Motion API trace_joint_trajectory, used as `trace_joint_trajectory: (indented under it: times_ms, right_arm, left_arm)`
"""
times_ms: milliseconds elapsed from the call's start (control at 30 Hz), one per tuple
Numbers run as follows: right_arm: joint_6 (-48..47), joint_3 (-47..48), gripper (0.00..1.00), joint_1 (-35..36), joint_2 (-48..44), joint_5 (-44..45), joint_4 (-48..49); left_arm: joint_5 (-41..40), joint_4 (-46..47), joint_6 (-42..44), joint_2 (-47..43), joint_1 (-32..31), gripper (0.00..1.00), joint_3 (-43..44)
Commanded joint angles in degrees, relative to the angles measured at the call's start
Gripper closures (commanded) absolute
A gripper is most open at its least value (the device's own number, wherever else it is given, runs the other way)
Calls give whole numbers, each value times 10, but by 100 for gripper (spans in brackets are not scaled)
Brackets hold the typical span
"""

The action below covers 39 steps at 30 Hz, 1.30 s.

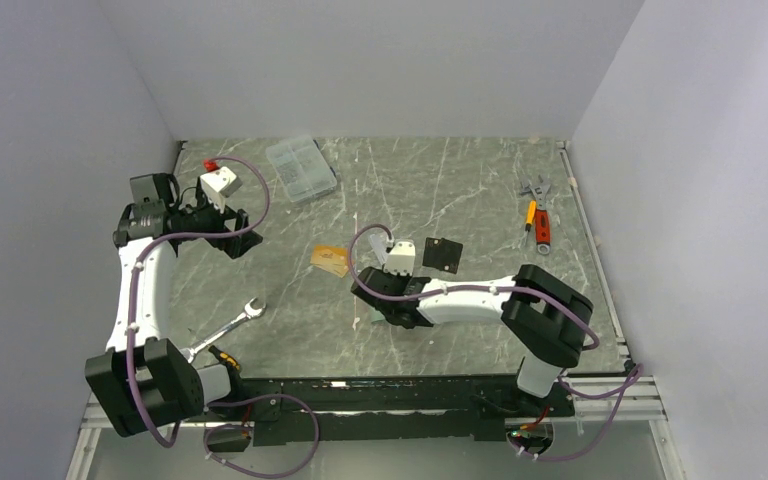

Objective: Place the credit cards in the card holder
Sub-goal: Close the card holder at the center of the board.

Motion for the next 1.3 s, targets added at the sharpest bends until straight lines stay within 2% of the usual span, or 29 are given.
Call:
trace_joint_trajectory:
  times_ms: [0, 267, 767, 1233, 1267]
  right_arm:
    - [59, -101, 100, 37, 91, -205, -91]
    - [51, -97, 100, 56, 117, -245, -94]
    - [-1, -22, 100, 62, 178, -328, -144]
    - [42, -5, 100, 73, 119, -289, -217]
    - [41, 2, 95, 73, 113, -280, -224]
  left_arm:
    - [-17, -7, -18, -27, 1, 1, 18]
    - [-12, -18, -25, -31, -4, 1, 24]
    - [-9, -51, -5, -52, -5, 1, 47]
    - [15, -66, -2, -61, -5, 1, 49]
    - [16, -66, -1, -61, -5, 1, 50]
